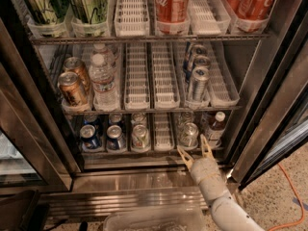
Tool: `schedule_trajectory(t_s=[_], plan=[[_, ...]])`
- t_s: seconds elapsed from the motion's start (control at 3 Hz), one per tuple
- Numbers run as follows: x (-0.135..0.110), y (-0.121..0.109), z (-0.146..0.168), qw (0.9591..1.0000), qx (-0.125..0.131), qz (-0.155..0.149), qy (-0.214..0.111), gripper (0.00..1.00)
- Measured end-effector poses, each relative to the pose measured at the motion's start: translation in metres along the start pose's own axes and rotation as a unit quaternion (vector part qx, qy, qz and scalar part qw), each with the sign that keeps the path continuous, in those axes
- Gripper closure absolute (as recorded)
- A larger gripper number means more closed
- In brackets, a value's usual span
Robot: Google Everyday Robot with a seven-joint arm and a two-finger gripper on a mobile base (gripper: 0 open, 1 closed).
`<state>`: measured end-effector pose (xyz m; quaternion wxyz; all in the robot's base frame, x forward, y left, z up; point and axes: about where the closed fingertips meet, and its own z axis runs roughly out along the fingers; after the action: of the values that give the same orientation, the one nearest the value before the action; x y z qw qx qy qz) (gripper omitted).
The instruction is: Pick 7up can from bottom shelf of fridge
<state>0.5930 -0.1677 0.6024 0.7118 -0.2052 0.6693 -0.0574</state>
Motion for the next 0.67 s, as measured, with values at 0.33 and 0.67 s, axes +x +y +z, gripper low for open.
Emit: schedule_trajectory(t_s=[0.33, 0.67], plan=[[0.006, -0.0033, 0.0288, 0.9998, 0.02, -0.003, -0.006, 0.33], [0.0078, -0.0035, 0.0359, 0.9998, 0.021, -0.001, -0.004, 0.33]])
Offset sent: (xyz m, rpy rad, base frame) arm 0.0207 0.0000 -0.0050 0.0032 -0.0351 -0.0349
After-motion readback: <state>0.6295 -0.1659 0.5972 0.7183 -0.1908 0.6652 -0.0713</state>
